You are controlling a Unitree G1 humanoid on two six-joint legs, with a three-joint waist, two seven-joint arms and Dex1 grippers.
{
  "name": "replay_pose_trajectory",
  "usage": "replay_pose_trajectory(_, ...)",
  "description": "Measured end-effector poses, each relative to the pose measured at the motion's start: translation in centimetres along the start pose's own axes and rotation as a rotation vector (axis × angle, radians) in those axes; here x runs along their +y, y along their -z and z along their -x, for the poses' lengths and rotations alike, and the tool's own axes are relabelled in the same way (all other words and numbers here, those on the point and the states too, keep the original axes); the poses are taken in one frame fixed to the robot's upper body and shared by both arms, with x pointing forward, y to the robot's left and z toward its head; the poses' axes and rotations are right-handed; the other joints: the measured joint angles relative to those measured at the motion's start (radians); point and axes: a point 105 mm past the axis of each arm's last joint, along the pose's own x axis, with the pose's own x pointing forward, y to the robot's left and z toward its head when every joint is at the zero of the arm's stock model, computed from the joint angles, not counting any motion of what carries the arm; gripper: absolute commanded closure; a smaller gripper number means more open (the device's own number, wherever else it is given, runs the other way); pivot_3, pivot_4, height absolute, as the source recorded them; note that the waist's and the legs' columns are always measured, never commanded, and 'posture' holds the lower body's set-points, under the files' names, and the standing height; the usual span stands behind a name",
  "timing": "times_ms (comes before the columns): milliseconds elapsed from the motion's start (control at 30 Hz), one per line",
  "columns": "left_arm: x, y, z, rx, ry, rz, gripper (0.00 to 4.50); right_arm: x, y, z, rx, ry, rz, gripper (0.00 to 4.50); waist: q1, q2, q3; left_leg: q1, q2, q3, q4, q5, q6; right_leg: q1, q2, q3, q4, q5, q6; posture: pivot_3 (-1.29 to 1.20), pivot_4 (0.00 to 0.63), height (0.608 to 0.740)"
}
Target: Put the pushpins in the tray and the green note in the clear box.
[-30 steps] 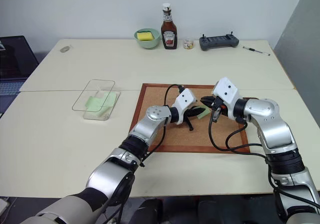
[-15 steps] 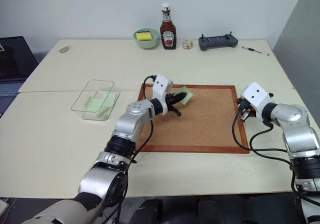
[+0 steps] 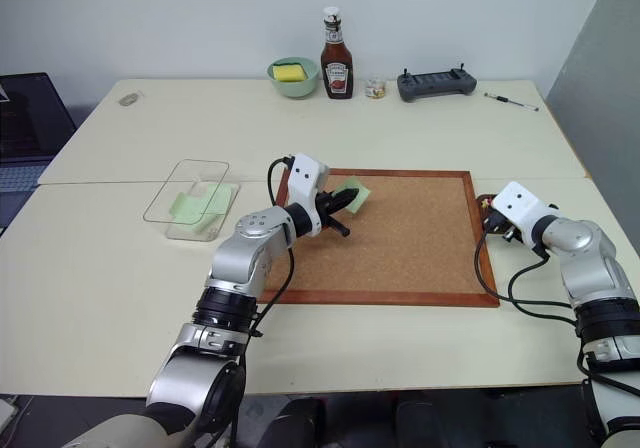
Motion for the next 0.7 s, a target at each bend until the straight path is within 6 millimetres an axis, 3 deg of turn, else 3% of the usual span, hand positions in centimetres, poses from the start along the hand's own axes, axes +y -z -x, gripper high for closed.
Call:
replay_pose_trajectory(233, 0.0, -0.1, 0.0, -0.008, -0.001, 0.011, 4.50, -0.5, -0.4, 0.2, -0.021, 0.019, -0.011, 0.20, 0.000, 0.000, 0.000, 0.000, 0.000, 0.000, 0.000, 0.000, 0.000, 0.000, 0.000, 0.000, 0.000, 0.000, 0.000, 0.00, 0.150, 0.740)
replay_pose_trajectory(333, 0.1, -0.2, 0.0, -0.011, -0.012, 0.013, 4.50, -0.7, -1.0, 0.6, -0.050, 0.016, -0.042, 0.05, 0.000, 0.000, 0.000, 0.000, 0.000, 0.000, 0.000, 0.000, 0.000, 0.000, 0.000, 0.000, 0.000, 0.000, 0.000, 0.00, 0.150, 0.740)
replay_pose_trajectory(567, 3.0, -4.7, 3.2, -0.110, -0.131, -0.055, 4.50, 0.3, -8.4, 3.1, -0.330, -0.146, -0.103, 0.05, -0.006, 0.000, 0.000, 0.000, 0.001, -0.001, 0.000, 0.000, 0.001, 0.000, 0.001, 0.000, 0.000, 0.000, 0.000, 0.00, 0.150, 0.740)
replay_pose_trajectory(700, 6.1, -4.9, 6.8, -0.063, -0.267, -0.141, 4.50, 2.7, -13.6, 3.7, -0.516, -0.288, -0.159, 0.05, -0.011, 0.000, 0.000, 0.001, 0.001, -0.002, -0.001, -0.001, 0.001, 0.000, 0.001, 0.000, 0.000, 0.000, 0.000, 0.00, 0.150, 0.740)
